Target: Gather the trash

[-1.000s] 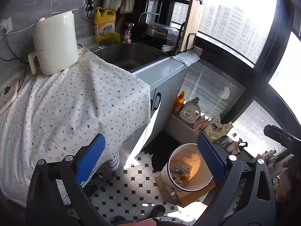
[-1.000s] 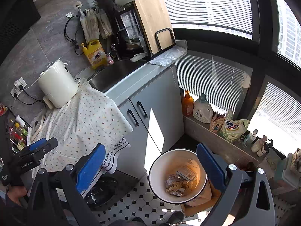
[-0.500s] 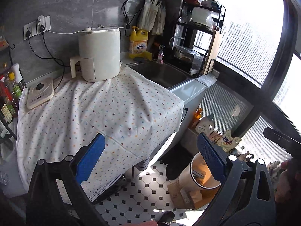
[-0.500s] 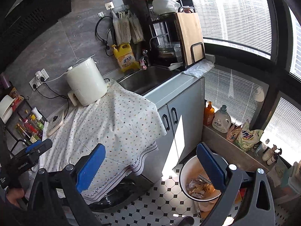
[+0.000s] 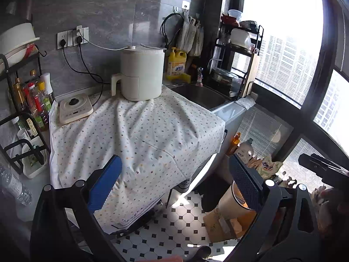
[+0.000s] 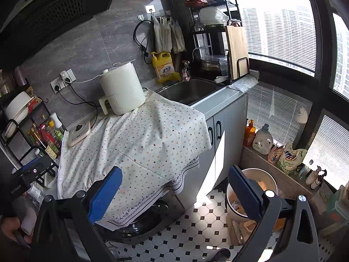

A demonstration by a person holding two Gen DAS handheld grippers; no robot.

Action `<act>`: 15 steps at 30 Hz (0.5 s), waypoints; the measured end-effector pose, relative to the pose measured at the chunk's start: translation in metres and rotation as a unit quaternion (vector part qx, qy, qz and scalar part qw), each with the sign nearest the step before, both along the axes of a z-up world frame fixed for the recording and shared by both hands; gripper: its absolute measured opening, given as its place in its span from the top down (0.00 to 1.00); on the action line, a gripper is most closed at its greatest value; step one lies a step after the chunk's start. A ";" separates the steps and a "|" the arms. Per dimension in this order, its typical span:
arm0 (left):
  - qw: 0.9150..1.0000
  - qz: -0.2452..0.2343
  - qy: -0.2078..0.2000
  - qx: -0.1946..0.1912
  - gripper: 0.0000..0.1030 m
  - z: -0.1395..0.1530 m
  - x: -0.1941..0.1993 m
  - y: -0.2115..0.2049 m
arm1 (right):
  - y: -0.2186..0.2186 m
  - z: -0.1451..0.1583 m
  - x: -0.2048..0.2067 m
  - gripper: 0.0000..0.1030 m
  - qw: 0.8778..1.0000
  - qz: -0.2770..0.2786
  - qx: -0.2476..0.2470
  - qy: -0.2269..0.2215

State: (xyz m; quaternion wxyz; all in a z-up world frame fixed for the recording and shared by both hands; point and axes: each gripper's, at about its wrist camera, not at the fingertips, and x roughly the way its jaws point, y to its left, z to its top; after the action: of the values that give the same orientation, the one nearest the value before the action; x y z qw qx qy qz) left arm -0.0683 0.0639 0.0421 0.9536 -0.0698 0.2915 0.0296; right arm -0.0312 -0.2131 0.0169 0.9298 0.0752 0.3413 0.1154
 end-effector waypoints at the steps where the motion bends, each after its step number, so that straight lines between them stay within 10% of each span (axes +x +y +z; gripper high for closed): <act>1: 1.000 0.001 -0.003 0.000 0.06 0.000 -0.007 0.003 | 0.002 0.000 -0.005 0.08 1.000 0.000 0.000 -0.002; 15: 1.000 0.003 -0.023 -0.001 0.06 -0.003 -0.044 0.022 | 0.011 -0.002 -0.047 0.08 1.000 -0.019 0.003 -0.020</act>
State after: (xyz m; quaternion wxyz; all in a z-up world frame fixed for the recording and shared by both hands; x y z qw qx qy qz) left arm -0.1126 0.0855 0.0387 0.9598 -0.0719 0.2695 0.0304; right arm -0.0781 -0.2022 0.0152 0.9384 0.0819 0.3205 0.1002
